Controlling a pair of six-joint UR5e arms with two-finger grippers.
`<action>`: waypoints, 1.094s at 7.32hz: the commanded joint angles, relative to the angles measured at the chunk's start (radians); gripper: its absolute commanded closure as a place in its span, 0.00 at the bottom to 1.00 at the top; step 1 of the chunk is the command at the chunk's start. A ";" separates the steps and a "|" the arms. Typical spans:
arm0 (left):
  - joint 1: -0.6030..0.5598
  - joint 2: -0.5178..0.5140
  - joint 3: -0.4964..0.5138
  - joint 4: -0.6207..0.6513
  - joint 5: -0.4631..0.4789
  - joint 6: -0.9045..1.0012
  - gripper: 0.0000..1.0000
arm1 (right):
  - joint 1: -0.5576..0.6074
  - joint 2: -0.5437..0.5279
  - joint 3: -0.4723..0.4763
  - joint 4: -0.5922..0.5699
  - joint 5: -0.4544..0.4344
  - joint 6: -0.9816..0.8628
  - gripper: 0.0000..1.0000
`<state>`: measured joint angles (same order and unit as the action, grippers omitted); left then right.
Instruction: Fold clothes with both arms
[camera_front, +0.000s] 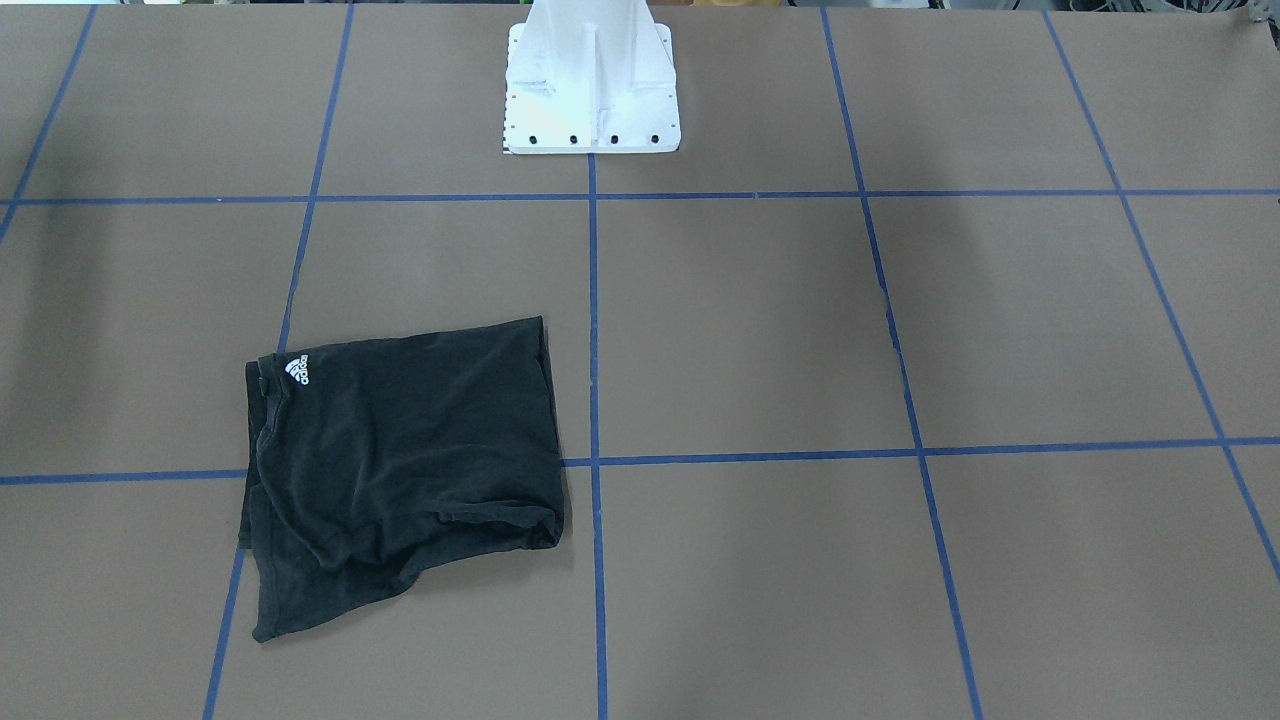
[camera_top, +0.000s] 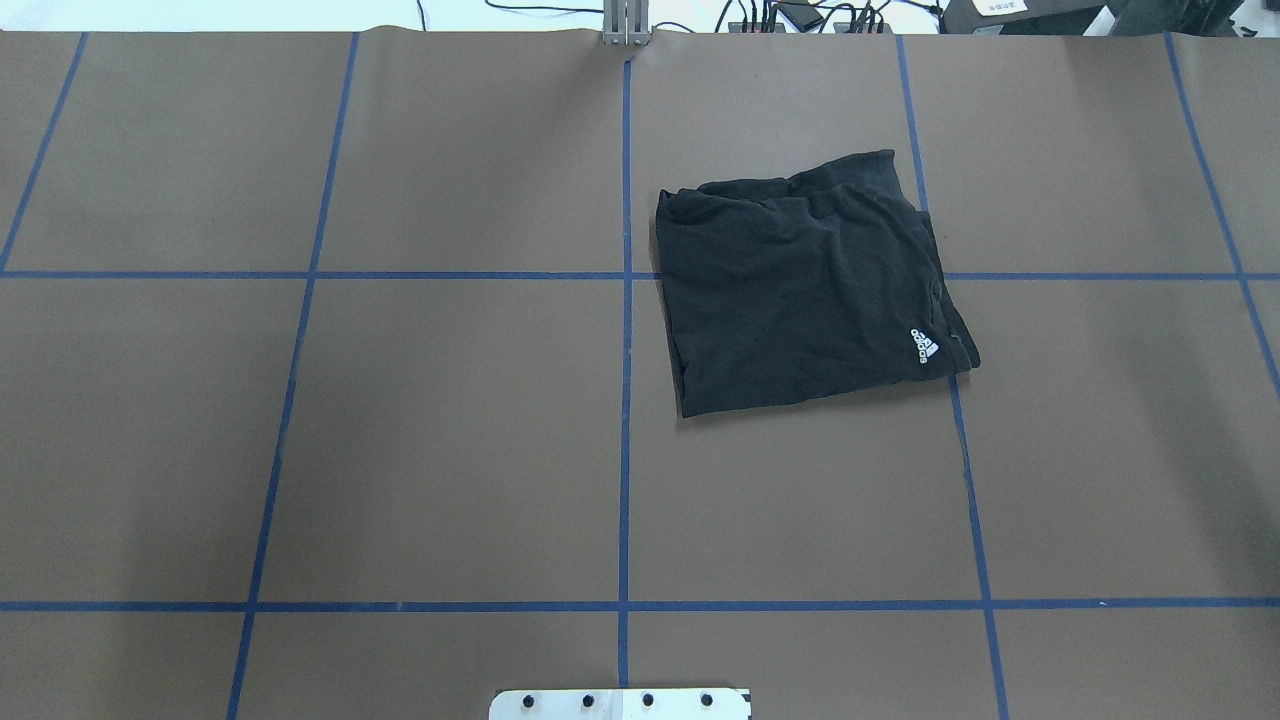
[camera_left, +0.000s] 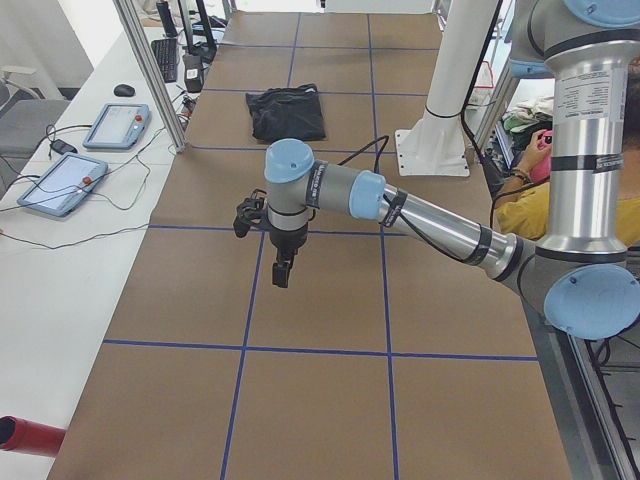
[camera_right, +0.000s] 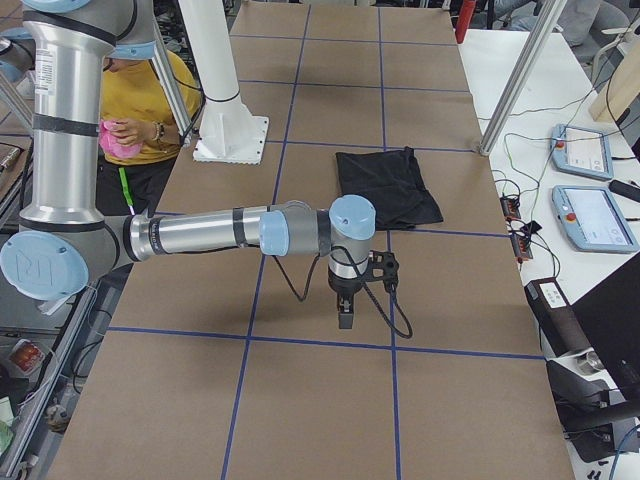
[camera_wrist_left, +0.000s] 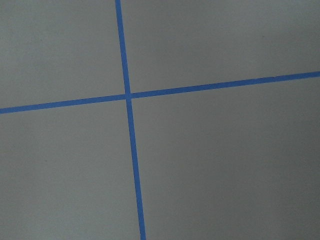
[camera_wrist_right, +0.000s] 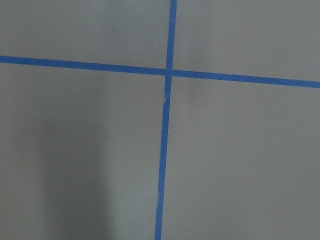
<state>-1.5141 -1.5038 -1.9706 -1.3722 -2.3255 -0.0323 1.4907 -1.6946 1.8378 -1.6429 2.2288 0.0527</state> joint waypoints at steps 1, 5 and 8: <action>0.000 -0.004 -0.010 -0.001 0.012 -0.005 0.01 | -0.001 -0.002 0.001 0.005 0.002 0.001 0.00; 0.003 -0.004 -0.016 -0.002 0.011 -0.003 0.01 | -0.001 -0.002 0.001 0.029 0.005 0.001 0.00; 0.003 -0.004 -0.008 -0.001 0.014 -0.006 0.01 | -0.001 -0.002 0.000 0.028 0.005 0.003 0.00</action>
<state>-1.5111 -1.5073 -1.9775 -1.3731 -2.3133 -0.0375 1.4895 -1.6966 1.8387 -1.6141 2.2335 0.0547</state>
